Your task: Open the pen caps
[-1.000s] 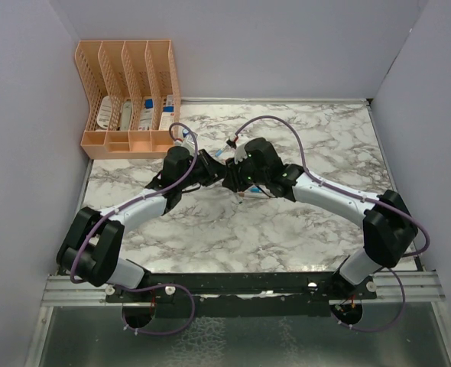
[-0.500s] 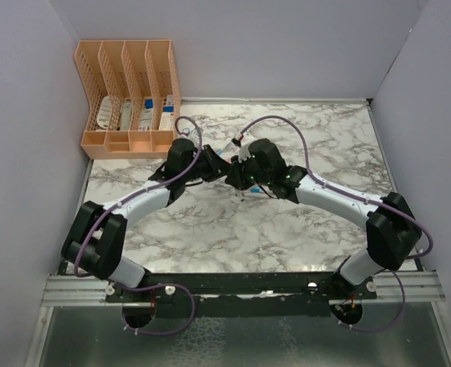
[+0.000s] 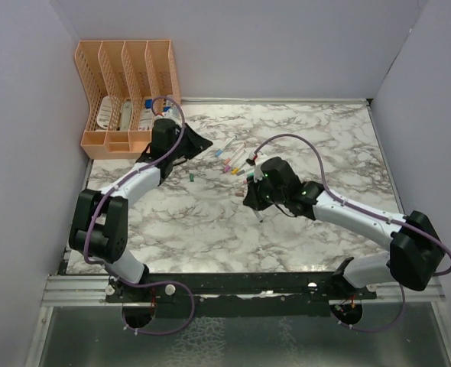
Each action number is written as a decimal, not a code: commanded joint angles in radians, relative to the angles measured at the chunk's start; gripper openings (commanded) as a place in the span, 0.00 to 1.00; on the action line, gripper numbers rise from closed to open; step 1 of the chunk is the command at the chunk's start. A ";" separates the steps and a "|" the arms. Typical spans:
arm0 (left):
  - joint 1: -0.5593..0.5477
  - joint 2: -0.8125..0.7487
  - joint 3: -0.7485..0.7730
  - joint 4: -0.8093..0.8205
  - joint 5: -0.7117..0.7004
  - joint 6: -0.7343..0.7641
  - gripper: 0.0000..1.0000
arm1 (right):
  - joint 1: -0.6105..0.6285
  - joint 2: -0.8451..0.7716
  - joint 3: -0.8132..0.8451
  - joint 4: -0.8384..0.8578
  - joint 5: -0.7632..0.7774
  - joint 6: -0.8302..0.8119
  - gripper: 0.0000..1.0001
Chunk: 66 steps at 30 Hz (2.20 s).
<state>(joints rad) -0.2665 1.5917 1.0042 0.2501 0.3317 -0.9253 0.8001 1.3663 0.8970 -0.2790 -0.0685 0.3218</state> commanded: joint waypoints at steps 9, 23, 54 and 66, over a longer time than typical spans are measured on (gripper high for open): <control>-0.014 -0.072 -0.024 -0.493 -0.307 0.347 0.00 | -0.324 0.103 0.178 -0.068 0.174 -0.043 0.01; 0.015 0.078 0.039 -0.562 -0.504 0.484 0.00 | -0.518 0.213 0.217 -0.019 0.154 -0.072 0.01; 0.046 0.129 0.133 -0.621 -0.470 0.505 0.49 | -0.641 0.447 0.239 0.086 0.103 -0.060 0.01; 0.046 -0.119 0.114 -0.651 -0.405 0.454 0.54 | -0.649 0.524 0.264 0.116 0.081 -0.060 0.09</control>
<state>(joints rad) -0.2283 1.5383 1.1198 -0.3843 -0.1154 -0.4431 0.1612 1.8637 1.1248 -0.2054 0.0372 0.2600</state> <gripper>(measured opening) 0.539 0.095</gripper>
